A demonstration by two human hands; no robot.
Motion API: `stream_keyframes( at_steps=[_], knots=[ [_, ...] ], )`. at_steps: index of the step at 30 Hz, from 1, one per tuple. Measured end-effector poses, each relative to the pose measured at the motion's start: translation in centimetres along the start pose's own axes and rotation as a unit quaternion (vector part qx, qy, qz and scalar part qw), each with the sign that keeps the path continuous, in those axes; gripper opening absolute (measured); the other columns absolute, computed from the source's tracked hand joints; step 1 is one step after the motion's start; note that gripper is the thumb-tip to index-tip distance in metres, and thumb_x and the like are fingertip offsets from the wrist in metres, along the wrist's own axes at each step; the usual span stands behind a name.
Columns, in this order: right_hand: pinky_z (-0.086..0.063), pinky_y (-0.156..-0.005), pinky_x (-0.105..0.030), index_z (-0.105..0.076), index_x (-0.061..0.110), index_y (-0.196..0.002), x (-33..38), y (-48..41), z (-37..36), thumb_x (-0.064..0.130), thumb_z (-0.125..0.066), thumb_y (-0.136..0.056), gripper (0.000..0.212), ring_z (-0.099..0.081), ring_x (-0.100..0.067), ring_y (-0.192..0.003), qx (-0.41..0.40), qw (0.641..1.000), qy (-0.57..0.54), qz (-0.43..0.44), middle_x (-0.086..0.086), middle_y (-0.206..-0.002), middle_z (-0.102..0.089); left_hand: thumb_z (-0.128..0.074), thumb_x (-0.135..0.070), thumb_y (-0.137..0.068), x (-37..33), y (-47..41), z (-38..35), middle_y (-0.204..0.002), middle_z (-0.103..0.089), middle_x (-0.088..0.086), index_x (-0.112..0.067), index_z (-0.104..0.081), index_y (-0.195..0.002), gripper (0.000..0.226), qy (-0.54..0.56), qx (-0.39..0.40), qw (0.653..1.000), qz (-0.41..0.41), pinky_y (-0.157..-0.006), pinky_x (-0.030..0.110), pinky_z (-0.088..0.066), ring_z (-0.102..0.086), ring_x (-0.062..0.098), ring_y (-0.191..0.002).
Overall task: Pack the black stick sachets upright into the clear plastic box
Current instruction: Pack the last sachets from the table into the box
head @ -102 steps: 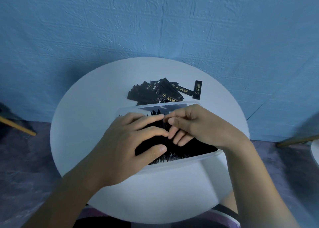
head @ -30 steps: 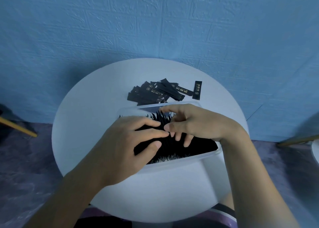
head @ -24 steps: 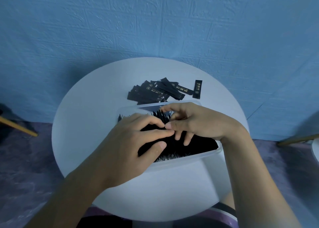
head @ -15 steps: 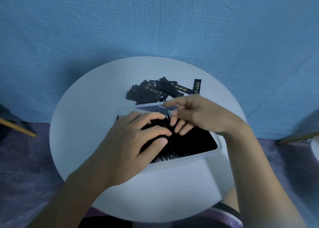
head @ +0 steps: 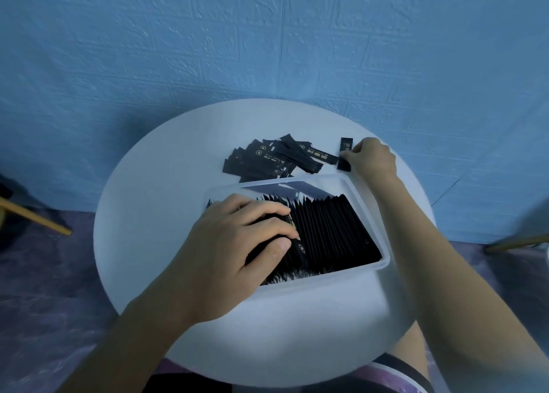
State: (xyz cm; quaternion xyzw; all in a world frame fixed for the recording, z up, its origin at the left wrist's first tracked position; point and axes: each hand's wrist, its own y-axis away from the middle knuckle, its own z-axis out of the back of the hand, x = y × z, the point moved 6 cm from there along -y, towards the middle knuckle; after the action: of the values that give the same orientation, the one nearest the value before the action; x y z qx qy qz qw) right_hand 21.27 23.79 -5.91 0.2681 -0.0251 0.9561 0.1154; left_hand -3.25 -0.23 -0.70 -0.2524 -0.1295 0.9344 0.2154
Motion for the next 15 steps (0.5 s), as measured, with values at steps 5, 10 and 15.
stream_keyframes(
  at_steps=[5,10,15],
  knots=[
    [-0.043,-0.076,-0.031,-0.067,0.016,-0.095,0.2,-0.3,-0.2,0.027,-0.073,-0.087,0.015,-0.063,-0.031,-0.098,0.051,0.999,-0.008,-0.011,-0.010,-0.099,-0.070,-0.039,-0.045,-0.102,0.0,0.0,0.0,-0.130,-0.058,-0.027,-0.042,-0.070,-0.110,0.033,0.000,-0.002,1.000,0.004,-0.095,0.036,-0.042,-0.051,0.005,-0.116],
    [-0.053,-0.082,-0.039,-0.068,0.017,-0.093,0.0,-0.4,0.0,0.022,-0.074,-0.086,0.010,-0.066,-0.026,-0.088,0.041,0.989,-0.139,0.009,-0.006,-0.093,-0.070,-0.040,-0.044,-0.102,0.0,-0.1,0.0,-0.130,-0.059,-0.027,-0.042,-0.071,-0.109,0.032,0.005,-0.006,1.000,0.005,-0.095,0.037,-0.042,-0.052,0.007,-0.115],
    [-0.043,-0.064,-0.026,-0.068,0.016,-0.081,2.5,0.2,-0.3,0.014,-0.069,-0.090,0.010,-0.055,-0.015,-0.064,0.090,0.969,-0.212,0.089,-0.003,-0.079,-0.066,-0.041,-0.044,-0.101,0.0,0.0,0.0,-0.130,-0.059,-0.027,-0.043,-0.071,-0.108,0.031,0.006,-0.008,1.000,0.008,-0.095,0.037,-0.042,-0.053,0.007,-0.115]
  ],
)
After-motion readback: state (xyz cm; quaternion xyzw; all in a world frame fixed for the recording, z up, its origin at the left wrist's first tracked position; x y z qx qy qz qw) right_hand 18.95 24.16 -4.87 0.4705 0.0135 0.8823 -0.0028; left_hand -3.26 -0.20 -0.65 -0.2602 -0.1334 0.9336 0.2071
